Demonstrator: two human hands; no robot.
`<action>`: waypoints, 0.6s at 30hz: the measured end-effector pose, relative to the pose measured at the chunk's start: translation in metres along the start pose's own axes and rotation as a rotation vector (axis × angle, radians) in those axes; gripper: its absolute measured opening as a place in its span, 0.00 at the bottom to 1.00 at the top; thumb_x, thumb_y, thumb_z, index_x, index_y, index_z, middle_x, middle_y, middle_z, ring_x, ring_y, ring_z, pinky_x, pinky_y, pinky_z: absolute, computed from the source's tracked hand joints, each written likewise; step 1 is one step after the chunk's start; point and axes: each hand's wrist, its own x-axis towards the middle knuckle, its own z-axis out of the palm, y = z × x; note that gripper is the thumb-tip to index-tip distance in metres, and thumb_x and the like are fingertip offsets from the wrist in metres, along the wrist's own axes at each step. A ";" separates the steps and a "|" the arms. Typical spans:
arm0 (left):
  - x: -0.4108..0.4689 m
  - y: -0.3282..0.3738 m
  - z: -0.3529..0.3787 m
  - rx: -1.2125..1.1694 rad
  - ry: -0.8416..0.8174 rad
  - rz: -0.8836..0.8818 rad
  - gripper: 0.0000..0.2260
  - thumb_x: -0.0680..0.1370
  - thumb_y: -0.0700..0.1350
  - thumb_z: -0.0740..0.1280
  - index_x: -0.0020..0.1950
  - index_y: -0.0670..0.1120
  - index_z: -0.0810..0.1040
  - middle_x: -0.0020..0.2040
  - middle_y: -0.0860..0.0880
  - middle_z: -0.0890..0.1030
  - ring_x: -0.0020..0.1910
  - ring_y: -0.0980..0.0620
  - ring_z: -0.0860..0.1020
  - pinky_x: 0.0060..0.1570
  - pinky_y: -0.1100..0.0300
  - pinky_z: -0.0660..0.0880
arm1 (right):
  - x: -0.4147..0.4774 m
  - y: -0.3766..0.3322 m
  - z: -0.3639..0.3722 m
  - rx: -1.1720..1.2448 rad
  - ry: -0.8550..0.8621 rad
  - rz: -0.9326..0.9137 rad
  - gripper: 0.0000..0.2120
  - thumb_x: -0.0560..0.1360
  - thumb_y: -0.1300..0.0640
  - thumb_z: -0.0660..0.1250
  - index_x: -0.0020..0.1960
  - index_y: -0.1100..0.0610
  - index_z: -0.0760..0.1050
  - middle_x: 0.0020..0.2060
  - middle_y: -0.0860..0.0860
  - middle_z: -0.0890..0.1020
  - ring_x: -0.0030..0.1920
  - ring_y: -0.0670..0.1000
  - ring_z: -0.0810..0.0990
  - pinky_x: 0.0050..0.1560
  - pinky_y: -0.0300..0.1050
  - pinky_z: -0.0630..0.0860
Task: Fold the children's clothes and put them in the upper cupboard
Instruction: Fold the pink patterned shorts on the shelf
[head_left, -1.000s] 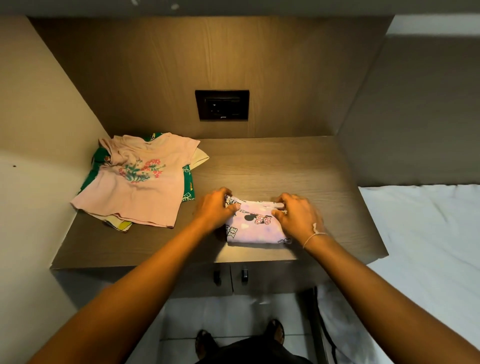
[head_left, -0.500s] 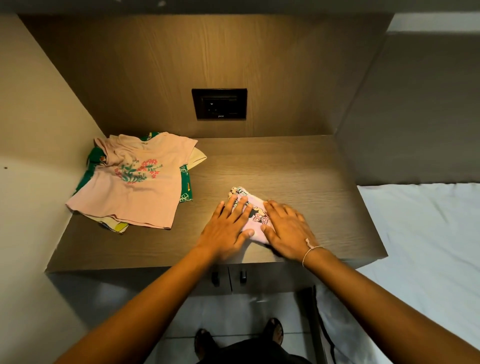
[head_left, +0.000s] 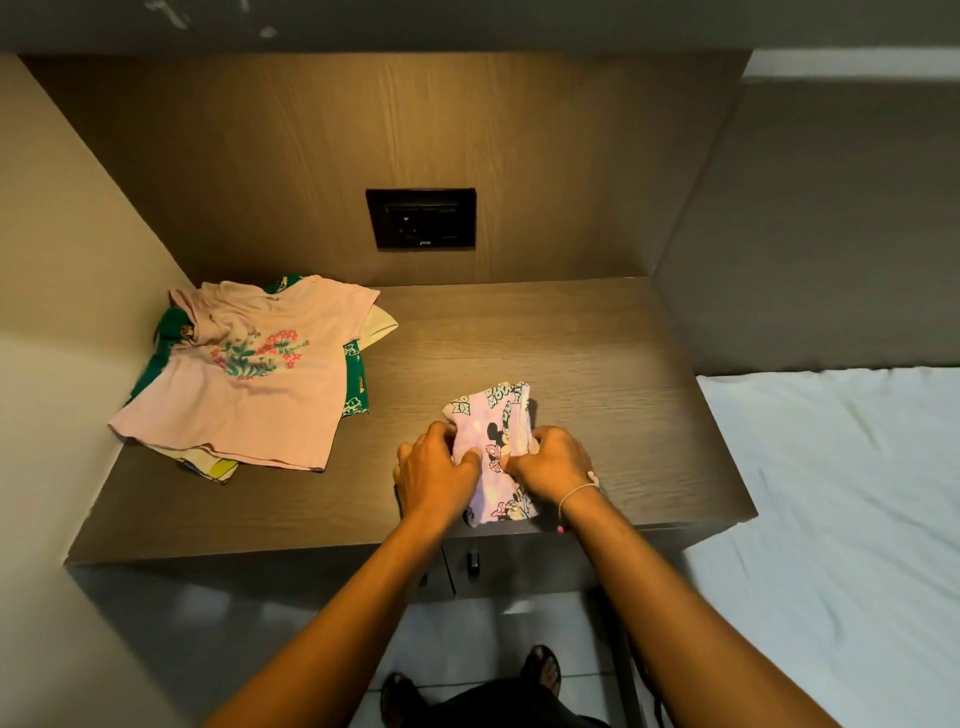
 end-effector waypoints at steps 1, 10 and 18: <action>-0.001 0.003 0.001 -0.074 -0.015 0.020 0.15 0.76 0.51 0.69 0.62 0.51 0.73 0.58 0.48 0.80 0.56 0.48 0.75 0.54 0.47 0.76 | -0.002 0.003 -0.002 0.054 -0.009 0.004 0.16 0.68 0.50 0.75 0.54 0.53 0.80 0.50 0.51 0.85 0.48 0.53 0.83 0.51 0.49 0.80; -0.007 0.085 0.050 -0.526 -0.326 0.151 0.14 0.73 0.42 0.75 0.48 0.56 0.72 0.46 0.55 0.81 0.44 0.48 0.83 0.28 0.60 0.74 | -0.015 0.072 -0.098 0.295 0.242 -0.099 0.14 0.71 0.52 0.74 0.54 0.54 0.76 0.51 0.53 0.84 0.49 0.55 0.83 0.52 0.57 0.79; -0.009 0.150 0.128 0.018 -0.321 0.243 0.20 0.73 0.52 0.74 0.60 0.49 0.73 0.58 0.49 0.80 0.55 0.47 0.78 0.50 0.54 0.75 | 0.011 0.138 -0.153 -0.011 0.253 0.062 0.21 0.74 0.45 0.70 0.61 0.55 0.74 0.59 0.56 0.81 0.55 0.60 0.80 0.54 0.51 0.76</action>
